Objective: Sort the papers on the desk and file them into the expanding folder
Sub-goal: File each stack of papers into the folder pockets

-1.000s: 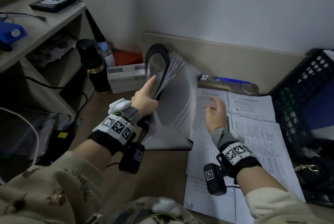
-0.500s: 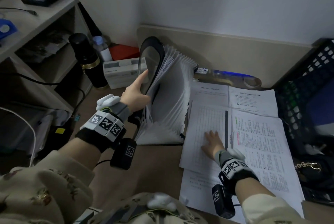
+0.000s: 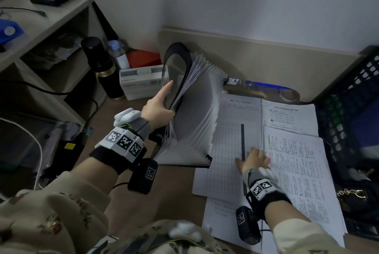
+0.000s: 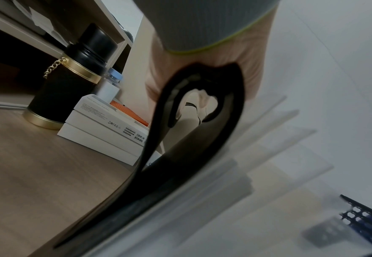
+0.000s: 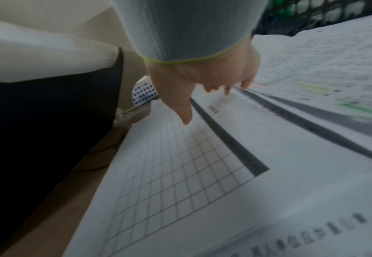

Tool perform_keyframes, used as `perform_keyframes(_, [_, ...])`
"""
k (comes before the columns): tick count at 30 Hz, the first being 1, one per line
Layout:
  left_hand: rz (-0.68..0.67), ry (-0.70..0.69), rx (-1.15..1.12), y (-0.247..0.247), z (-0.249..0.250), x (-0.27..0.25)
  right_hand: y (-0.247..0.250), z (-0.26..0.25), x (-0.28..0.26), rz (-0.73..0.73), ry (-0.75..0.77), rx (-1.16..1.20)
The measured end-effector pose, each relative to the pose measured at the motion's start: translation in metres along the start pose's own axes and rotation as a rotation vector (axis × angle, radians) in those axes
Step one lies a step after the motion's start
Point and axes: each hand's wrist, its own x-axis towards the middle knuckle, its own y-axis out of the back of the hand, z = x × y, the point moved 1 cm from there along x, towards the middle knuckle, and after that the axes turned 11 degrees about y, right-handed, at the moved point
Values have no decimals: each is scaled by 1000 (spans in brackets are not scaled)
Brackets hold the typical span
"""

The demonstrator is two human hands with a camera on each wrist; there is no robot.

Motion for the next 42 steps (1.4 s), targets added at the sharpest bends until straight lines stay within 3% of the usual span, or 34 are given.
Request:
perform_keyframes(4, [10, 2, 8, -1, 0, 1, 0, 6, -1, -88, -220, -43])
perform_keyframes(10, [-8, -1, -1, 2, -2, 2, -12, 9, 14, -129, -343, 192])
perform_keyframes(17, [12, 6, -5, 1, -3, 3, -7, 9, 14, -84, -227, 430])
perform_keyframes(23, [-2, 7, -16, -1, -1, -1, -3, 11, 14, -132, -203, 692])
perform_keyframes(26, [-7, 7, -23, -2, 1, -3, -2, 7, 8, -234, -231, 793])
perform_keyframes(35, [-23, 19, -27, -1, 1, -5, 18, -5, -2, -119, 1, 546])
perform_keyframes(42, [-19, 6, 15, -2, 1, -6, 108, -36, 10, 106, 112, 296])
